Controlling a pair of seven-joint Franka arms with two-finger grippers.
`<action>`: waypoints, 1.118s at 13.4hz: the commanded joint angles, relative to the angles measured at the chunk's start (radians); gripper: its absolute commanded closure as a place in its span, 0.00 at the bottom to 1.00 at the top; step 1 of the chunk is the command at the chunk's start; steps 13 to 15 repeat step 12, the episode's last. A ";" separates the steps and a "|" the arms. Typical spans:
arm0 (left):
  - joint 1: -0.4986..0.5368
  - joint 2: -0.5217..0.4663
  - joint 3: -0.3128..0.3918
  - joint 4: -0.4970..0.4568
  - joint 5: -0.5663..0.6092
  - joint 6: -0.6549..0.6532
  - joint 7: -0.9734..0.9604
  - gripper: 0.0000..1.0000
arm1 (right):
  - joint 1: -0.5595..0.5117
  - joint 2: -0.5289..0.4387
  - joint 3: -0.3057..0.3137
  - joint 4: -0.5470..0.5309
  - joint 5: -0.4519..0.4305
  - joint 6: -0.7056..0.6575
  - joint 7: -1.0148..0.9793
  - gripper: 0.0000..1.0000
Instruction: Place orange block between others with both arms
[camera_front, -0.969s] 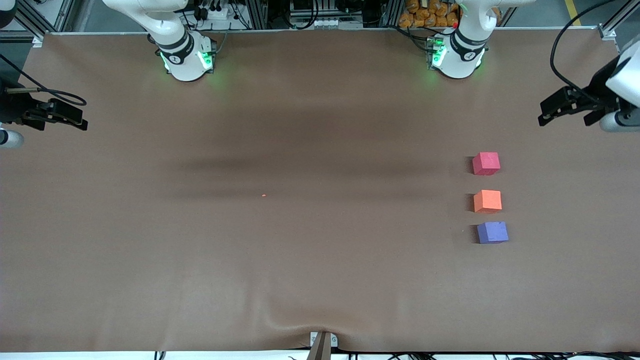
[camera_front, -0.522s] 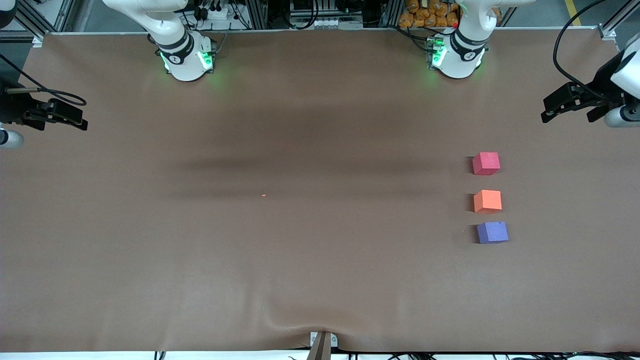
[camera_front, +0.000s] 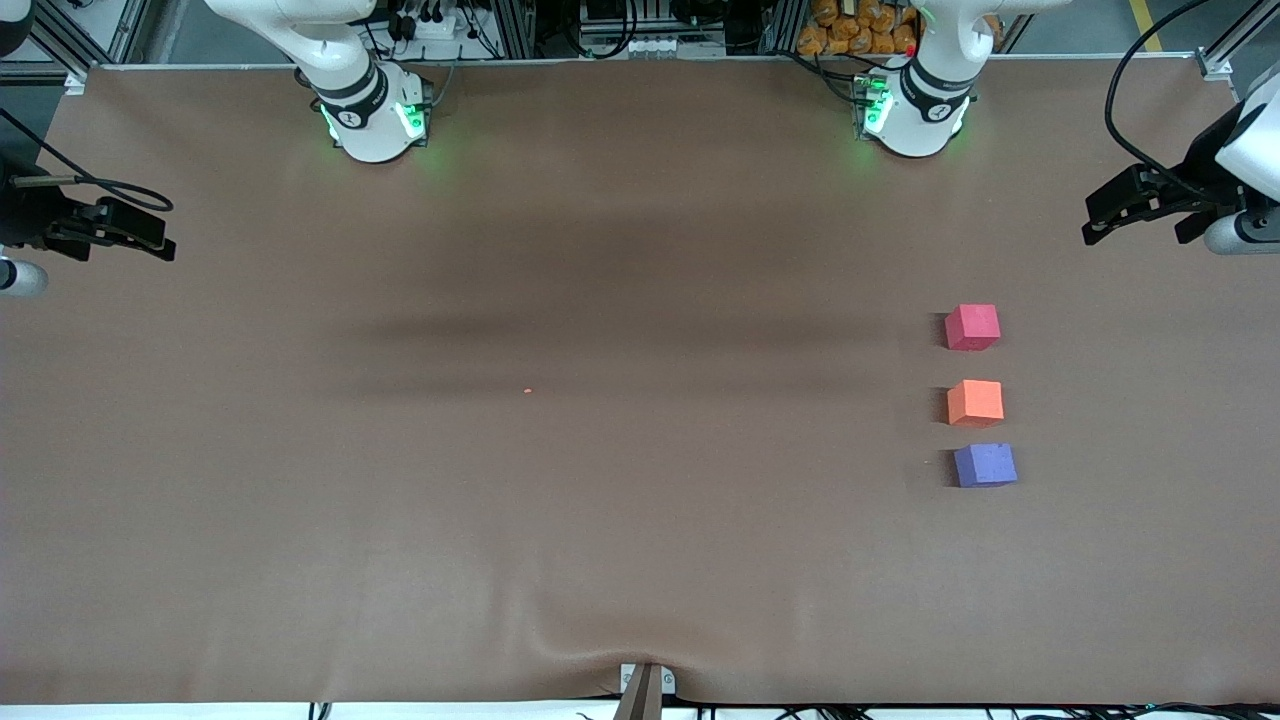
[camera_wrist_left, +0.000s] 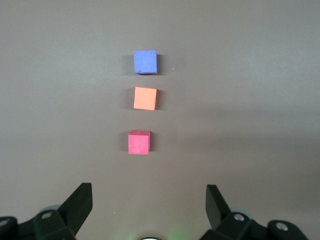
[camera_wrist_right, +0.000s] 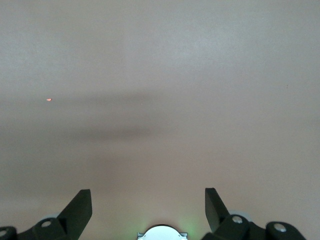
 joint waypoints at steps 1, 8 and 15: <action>-0.001 -0.010 -0.006 0.004 0.024 -0.021 -0.017 0.00 | -0.003 -0.005 0.003 -0.004 -0.003 -0.003 -0.009 0.00; -0.001 -0.010 -0.016 0.004 0.024 -0.026 -0.089 0.00 | -0.004 -0.005 0.003 -0.004 -0.003 -0.003 -0.010 0.00; -0.001 -0.011 -0.014 0.004 0.024 -0.029 -0.091 0.00 | -0.004 -0.003 0.003 -0.004 -0.003 -0.001 -0.010 0.00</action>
